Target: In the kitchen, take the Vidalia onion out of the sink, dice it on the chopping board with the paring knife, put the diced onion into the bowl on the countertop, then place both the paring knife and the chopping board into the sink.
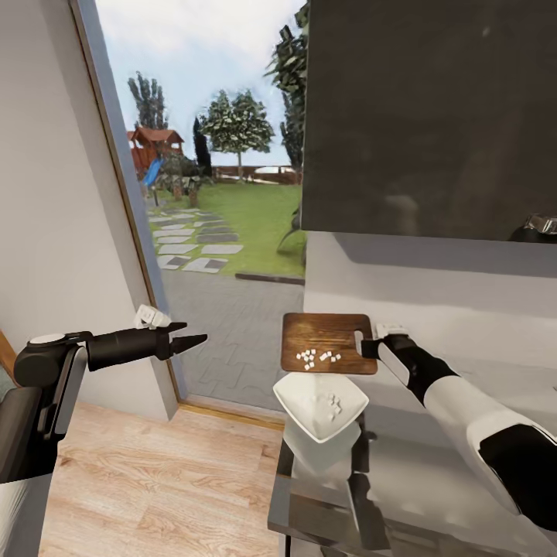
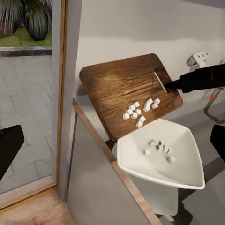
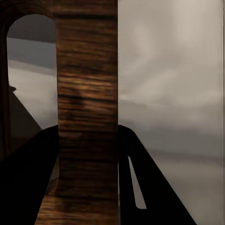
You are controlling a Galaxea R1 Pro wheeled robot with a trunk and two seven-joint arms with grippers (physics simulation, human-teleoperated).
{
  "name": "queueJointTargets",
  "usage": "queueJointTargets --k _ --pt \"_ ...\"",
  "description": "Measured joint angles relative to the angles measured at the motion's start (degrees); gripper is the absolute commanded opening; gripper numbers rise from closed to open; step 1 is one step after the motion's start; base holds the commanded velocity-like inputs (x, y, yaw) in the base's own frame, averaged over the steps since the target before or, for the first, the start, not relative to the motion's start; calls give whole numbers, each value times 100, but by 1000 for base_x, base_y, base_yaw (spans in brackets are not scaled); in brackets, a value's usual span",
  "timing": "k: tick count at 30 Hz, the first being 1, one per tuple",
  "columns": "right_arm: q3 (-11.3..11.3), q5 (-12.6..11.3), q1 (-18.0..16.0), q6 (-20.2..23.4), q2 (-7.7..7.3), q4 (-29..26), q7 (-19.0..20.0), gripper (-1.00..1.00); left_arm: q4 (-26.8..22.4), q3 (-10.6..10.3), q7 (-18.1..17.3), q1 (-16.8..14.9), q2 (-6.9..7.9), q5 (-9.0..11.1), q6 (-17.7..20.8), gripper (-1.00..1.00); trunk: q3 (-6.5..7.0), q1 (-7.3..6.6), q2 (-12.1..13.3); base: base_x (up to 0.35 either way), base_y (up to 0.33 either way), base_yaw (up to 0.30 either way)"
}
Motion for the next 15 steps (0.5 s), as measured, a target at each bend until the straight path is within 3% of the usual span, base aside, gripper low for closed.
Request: queueJointTargets --k 15 --pt "5 -12 0 -219 0 251 -1 -100 0 2 -2 0 0 0 0 100 0 0 0 0 0 0"
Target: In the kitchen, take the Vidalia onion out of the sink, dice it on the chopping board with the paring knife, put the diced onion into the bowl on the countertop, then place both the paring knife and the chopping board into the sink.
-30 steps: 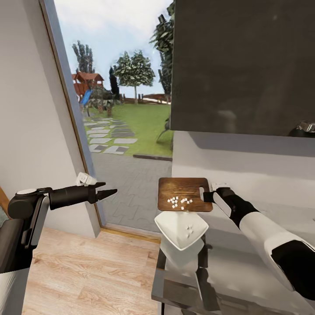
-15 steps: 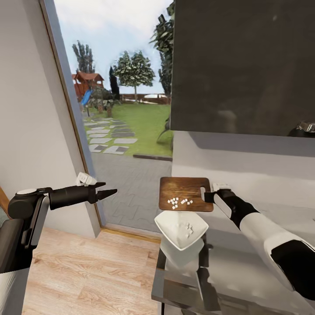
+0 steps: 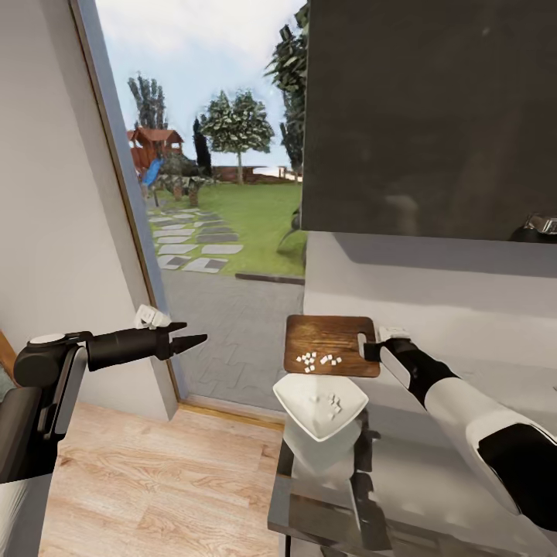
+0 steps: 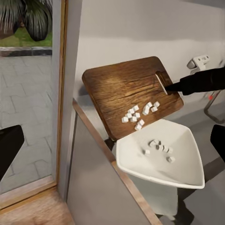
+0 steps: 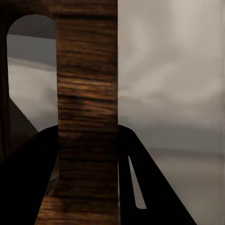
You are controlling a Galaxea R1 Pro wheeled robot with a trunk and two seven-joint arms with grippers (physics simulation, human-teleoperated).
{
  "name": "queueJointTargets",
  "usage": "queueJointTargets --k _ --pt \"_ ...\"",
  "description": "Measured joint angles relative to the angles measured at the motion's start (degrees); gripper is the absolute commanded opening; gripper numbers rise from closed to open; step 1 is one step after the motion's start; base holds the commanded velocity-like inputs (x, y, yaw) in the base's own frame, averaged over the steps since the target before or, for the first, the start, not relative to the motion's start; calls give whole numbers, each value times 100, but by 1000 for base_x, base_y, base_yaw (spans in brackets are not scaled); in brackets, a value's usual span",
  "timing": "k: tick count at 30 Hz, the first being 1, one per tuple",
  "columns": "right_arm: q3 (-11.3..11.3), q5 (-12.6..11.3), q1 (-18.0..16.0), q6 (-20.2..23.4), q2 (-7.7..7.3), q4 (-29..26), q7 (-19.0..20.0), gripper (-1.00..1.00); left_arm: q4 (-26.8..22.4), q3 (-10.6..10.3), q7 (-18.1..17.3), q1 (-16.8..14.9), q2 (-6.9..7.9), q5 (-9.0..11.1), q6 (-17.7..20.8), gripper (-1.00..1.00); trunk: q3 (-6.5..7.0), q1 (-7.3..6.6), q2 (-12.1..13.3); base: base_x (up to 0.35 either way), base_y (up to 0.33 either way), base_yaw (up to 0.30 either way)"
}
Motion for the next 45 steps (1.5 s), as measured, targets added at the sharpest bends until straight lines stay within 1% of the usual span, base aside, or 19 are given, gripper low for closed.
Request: queueJointTargets --k 4,9,16,42,45 --pt "-6 7 -1 -262 0 79 29 -100 0 0 1 0 0 0 0 100 0 0 0 0 0 0" --pt "-8 0 -1 -409 0 252 178 -100 0 1 0 0 0 0 0 100 0 0 0 0 0 0" --pt "-71 22 -5 -450 0 355 241 -100 1 0 1 0 0 0 0 100 2 0 -2 0 0 0" --pt "-87 17 -6 -461 1 362 249 -100 1 -2 0 0 0 0 -1 100 2 1 -2 -13 -3 0" --pt "-57 4 -4 -459 1 344 249 -100 1 -2 2 0 0 0 0 100 1 0 -2 -63 -28 0"
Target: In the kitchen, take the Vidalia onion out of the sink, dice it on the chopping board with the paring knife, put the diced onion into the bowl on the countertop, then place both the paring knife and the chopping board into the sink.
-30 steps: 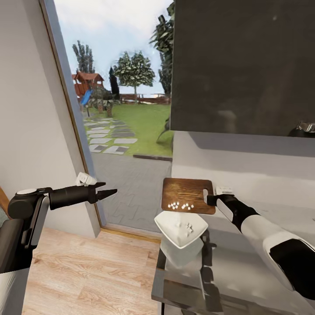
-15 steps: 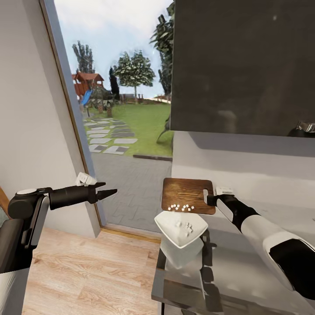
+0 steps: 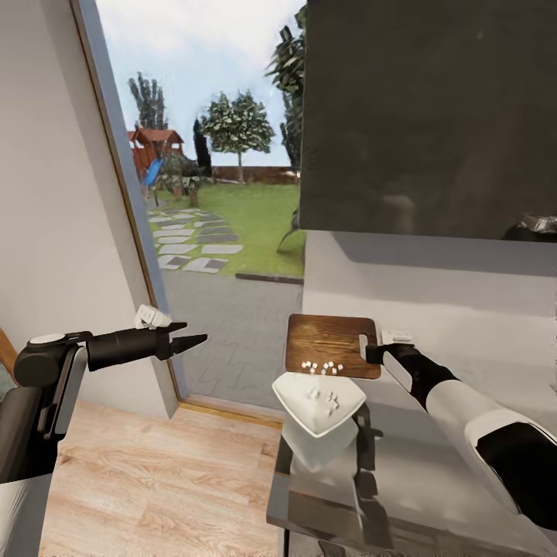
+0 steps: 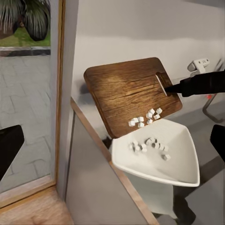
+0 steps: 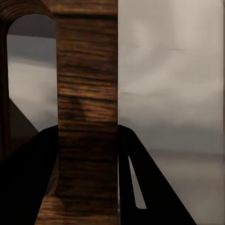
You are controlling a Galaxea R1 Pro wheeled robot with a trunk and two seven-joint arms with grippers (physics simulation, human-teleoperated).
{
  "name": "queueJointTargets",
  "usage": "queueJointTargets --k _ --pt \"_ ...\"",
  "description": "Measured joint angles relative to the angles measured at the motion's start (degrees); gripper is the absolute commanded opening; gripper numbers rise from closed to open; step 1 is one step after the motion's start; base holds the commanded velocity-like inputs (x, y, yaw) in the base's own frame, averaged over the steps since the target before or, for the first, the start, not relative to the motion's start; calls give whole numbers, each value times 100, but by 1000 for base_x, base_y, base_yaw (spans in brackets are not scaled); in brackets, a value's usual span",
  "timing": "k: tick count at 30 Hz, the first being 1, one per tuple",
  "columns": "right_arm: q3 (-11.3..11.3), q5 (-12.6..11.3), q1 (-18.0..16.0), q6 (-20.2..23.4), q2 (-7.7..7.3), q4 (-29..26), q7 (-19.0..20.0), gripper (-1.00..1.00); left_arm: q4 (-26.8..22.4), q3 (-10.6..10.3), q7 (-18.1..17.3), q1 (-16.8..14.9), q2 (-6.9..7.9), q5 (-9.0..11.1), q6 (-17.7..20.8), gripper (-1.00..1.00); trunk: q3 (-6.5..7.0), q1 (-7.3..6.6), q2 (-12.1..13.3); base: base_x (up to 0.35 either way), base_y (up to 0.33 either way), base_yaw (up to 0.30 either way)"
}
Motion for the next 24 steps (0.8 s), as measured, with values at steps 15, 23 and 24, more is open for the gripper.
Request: queueJointTargets --k 15,23,24 --pt "33 11 1 8 -1 -33 -4 -100 -1 2 -2 0 0 0 1 100 -1 0 1 -6 -3 0" --pt "148 -19 4 33 -1 -105 -11 -100 -1 2 -2 0 0 0 1 100 -1 0 2 0 0 0" --pt "165 -9 3 32 -1 -111 -11 -100 -1 2 -3 0 0 0 1 100 -1 0 1 0 0 0"
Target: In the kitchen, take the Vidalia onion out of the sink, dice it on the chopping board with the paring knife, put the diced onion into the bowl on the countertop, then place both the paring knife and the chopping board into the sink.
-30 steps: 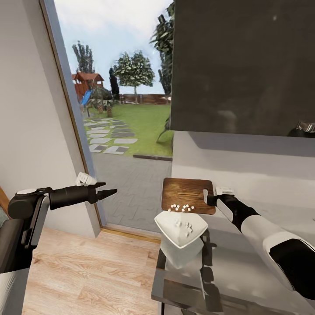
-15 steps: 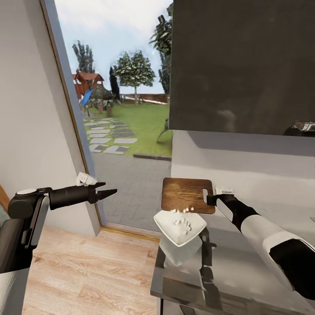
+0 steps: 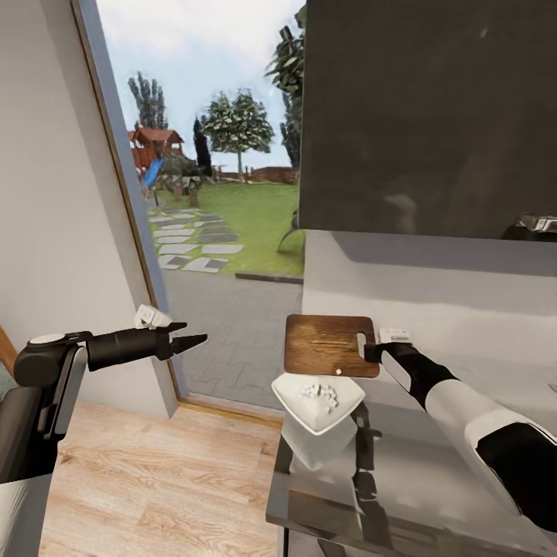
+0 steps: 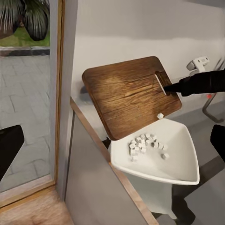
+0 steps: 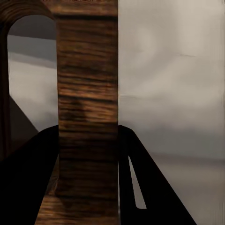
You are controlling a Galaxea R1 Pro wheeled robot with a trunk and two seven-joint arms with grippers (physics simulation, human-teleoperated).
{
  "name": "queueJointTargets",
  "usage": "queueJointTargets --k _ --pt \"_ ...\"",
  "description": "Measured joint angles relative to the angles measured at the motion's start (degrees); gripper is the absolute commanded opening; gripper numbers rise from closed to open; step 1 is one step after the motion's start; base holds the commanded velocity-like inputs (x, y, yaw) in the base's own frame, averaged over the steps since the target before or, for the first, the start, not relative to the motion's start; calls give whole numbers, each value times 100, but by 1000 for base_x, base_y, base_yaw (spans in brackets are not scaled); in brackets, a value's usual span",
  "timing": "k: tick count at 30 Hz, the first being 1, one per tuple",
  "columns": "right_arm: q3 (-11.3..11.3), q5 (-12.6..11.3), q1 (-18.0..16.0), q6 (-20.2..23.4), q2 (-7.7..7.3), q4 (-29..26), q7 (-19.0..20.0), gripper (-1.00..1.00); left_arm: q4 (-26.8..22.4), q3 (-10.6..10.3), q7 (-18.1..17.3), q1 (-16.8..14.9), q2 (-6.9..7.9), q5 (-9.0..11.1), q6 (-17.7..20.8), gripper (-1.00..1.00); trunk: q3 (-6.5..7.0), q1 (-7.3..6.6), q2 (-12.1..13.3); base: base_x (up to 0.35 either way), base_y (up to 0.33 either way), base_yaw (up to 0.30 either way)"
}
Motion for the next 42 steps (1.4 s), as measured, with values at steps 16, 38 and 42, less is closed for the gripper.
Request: queueJointTargets --k 16,38,42 --pt "76 -12 1 -1 0 -20 -2 -100 0 0 0 0 0 0 0 100 16 0 0 0 0 0" --pt "77 -6 -2 17 -7 -384 -7 -100 -1 0 1 -3 0 0 1 100 208 1 -7 0 0 0" --pt "71 -12 -3 34 -27 -593 -5 -100 -1 0 0 -4 0 0 1 100 243 1 -10 0 0 0"
